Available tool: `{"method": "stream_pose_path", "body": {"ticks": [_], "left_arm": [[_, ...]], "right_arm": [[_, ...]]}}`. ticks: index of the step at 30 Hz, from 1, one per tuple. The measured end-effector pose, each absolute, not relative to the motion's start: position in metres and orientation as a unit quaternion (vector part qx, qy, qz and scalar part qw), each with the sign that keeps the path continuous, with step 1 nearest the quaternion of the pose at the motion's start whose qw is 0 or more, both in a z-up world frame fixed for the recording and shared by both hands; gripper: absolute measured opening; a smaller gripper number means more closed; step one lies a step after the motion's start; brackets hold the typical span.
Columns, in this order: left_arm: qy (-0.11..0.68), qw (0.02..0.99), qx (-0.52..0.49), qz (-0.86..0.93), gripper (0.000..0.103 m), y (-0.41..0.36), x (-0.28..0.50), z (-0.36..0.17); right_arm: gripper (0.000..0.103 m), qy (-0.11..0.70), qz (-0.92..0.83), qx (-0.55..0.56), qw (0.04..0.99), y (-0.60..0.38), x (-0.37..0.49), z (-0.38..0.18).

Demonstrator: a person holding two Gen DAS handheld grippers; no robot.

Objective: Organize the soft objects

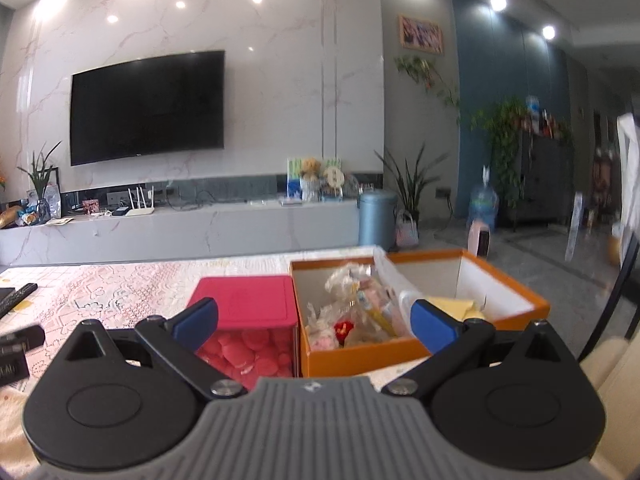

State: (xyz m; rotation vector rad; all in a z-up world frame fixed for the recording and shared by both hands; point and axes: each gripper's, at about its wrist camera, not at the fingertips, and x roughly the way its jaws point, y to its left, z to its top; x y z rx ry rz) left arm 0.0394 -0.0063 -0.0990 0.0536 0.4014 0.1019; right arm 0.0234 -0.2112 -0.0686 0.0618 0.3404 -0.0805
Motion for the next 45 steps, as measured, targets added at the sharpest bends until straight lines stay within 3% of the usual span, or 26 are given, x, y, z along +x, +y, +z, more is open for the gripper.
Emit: {"method": "stream_pose_path", "body": {"ticks": [4,9,45], "left_arm": [[0.243,0.968,0.034,0.059,0.087,-0.006,0.046,-0.108],[0.259,0.964,0.037,0.054,0.087,-0.007,0.045,-0.111],[0.238,0.970,0.026,0.029,0.087,-0.007,0.042,-0.103]], "right_arm": [[0.100,0.213,-0.043,0.026,0.976,-0.208,0.037,-0.074],[0.100,0.210,-0.044,0.007,0.977,-0.201,0.037,-0.080],[0.100,0.196,-0.052,0.021,0.979,-0.204,0.032,-0.077]]}}
